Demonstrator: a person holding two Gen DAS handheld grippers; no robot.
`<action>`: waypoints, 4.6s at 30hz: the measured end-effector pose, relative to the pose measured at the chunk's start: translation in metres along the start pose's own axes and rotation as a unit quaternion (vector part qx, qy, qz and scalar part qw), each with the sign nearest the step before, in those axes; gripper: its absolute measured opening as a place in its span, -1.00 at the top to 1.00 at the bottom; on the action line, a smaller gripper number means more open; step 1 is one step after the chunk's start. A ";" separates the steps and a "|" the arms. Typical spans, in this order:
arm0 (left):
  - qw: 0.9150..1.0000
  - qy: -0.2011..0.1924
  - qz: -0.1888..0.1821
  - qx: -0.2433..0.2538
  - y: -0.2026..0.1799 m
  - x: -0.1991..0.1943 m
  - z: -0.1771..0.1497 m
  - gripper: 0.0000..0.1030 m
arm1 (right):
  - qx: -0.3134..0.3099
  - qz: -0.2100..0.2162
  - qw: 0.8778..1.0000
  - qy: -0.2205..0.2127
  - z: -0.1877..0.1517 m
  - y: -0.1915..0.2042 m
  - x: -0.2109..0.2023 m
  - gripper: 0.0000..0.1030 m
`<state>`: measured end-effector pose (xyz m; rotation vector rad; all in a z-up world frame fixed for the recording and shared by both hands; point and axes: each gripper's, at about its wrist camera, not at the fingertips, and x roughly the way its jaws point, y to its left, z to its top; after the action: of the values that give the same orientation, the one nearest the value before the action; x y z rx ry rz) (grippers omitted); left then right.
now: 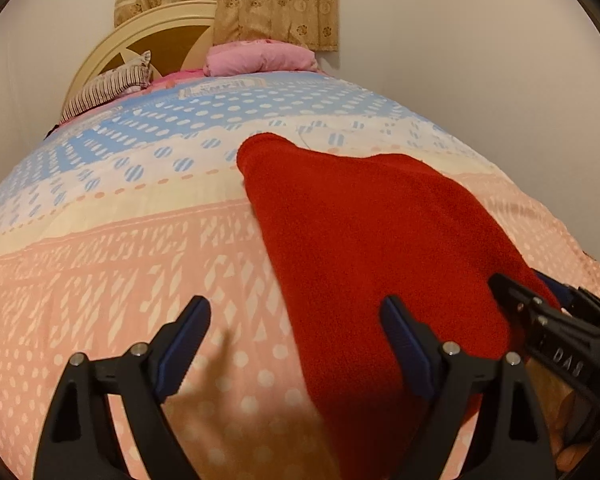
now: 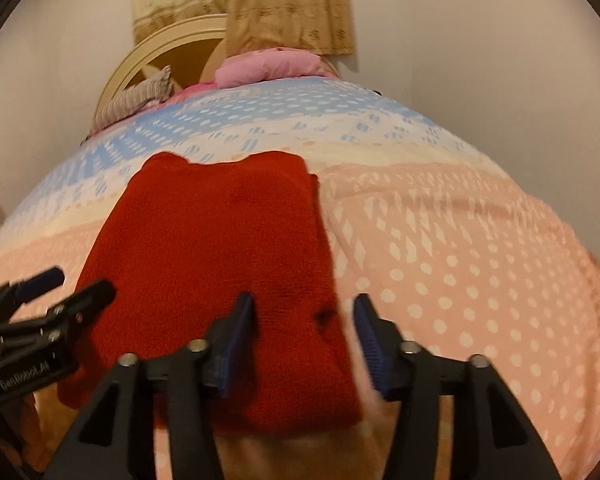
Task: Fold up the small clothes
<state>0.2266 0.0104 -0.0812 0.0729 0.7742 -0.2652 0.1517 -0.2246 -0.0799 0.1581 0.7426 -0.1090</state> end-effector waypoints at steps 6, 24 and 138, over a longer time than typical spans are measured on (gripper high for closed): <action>1.000 -0.003 -0.001 0.014 -0.003 -0.017 -0.008 -0.73 | 0.055 0.029 0.998 0.008 -0.002 -0.018 0.003 -0.33; 0.998 0.021 -0.054 0.005 0.010 -0.029 -0.030 -0.77 | 0.058 0.013 0.998 -0.012 -0.056 -0.021 -0.066 -0.33; 0.964 0.007 -0.228 0.137 -0.091 -0.110 -0.031 0.24 | 0.103 -0.074 0.986 -0.112 -0.091 0.005 -0.251 0.31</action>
<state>0.1061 -0.0492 -0.0233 0.1576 0.7575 -0.8118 -0.0910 -0.1927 0.0252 0.2830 0.5160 -0.3401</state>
